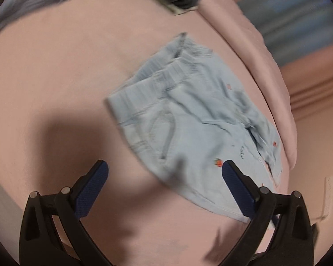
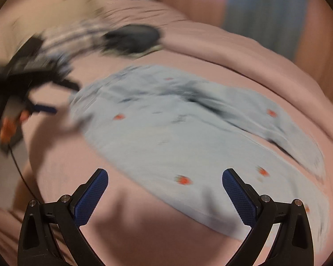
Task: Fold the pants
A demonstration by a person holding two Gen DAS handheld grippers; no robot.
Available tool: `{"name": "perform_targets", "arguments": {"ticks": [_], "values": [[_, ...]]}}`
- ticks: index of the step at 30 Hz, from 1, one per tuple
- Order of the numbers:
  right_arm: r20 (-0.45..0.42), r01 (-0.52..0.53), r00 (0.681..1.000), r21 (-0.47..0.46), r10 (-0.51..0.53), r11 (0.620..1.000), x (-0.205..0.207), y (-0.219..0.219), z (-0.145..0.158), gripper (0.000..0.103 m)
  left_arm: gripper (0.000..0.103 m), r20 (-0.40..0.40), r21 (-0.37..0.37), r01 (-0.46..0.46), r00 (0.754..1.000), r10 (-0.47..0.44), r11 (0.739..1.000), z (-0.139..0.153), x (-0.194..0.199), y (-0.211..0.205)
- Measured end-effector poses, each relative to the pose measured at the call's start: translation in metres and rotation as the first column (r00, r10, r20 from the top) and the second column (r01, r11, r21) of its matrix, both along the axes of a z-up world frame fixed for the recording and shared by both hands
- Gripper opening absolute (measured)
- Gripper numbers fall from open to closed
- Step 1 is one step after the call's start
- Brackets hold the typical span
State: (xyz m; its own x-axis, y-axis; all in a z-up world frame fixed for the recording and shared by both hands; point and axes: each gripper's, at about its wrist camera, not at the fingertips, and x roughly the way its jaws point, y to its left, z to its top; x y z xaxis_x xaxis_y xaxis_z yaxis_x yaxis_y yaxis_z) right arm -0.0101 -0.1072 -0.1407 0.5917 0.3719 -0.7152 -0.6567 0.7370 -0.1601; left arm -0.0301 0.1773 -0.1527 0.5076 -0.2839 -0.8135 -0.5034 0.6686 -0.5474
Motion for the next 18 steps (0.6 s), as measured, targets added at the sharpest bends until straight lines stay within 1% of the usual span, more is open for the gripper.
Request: {"name": "perform_targets", "arguments": {"ticks": [2,3,4,6,7,8,9,10,11,12,13,15,17,18], "values": [[0.019,-0.07,0.997,-0.067,0.071,0.995,-0.005,0.019,-0.015,0.1,0.101,0.017,-0.041,-0.019,1.0,0.02,0.999,-0.007,0.001,0.0],[0.033,-0.092,0.995,-0.098,0.096,0.991,-0.007,0.027,-0.021,0.097,0.101,0.044,-0.06,-0.031,0.998,0.033,0.998,-0.009,0.007,0.0],[0.053,-0.111,0.991,-0.145,0.12,0.983,-0.008,0.036,-0.029,0.095,0.101,0.075,-0.063,-0.041,0.996,0.045,0.997,-0.008,0.014,0.0],[0.101,-0.129,0.983,-0.208,0.152,0.97,-0.009,0.048,-0.038,0.085,0.097,0.115,-0.06,-0.052,0.992,0.059,0.997,-0.008,0.024,-0.001],[0.136,-0.132,0.977,-0.222,0.165,0.966,-0.009,0.053,-0.04,0.085,0.09,0.133,-0.059,-0.058,0.989,0.065,0.997,-0.006,0.031,-0.002],[0.155,-0.134,0.973,-0.221,0.171,0.966,-0.008,0.055,-0.039,0.082,0.073,0.139,-0.045,-0.057,0.988,0.063,0.997,-0.006,0.039,-0.002],[0.173,-0.133,0.969,-0.227,0.174,0.965,-0.006,0.059,-0.038,0.068,0.064,0.113,-0.013,-0.056,0.992,0.057,0.998,-0.009,0.042,-0.004],[0.176,-0.132,0.969,-0.238,0.176,0.962,-0.004,0.063,-0.038,0.058,0.045,0.106,0.011,-0.054,0.993,0.052,0.998,-0.017,0.042,0.0],[0.157,-0.14,0.971,-0.247,0.182,0.959,0.0,0.069,-0.039,0.035,0.033,0.104,0.023,-0.055,0.993,0.052,0.998,-0.017,0.044,0.002],[0.137,-0.151,0.972,-0.243,0.188,0.958,0.001,0.072,-0.038,0.016,0.027,0.105,0.023,-0.053,0.993,0.051,0.998,-0.018,0.046,0.004],[0.132,-0.15,0.974,-0.245,0.186,0.958,0.001,0.074,-0.037,0.012,0.023,0.1,0.024,-0.052,0.994,0.05,0.998,-0.017,0.047,0.006],[0.118,-0.147,0.976,-0.25,0.181,0.957,-0.004,0.078,-0.033,0.01,0.022,0.112,0.025,-0.047,0.993,0.044,0.999,-0.014,0.041,0.01],[0.088,-0.146,0.982,-0.213,0.168,0.966,-0.011,0.074,-0.024,0.01,0.022,0.125,0.061,-0.029,0.992,0.022,0.998,-0.01,0.032,0.01],[0.067,-0.147,0.985,-0.189,0.162,0.971,-0.013,0.072,-0.022,0.01,0.022,0.128,0.092,-0.014,0.992,0.002,0.996,-0.007,0.03,0.01]]}}
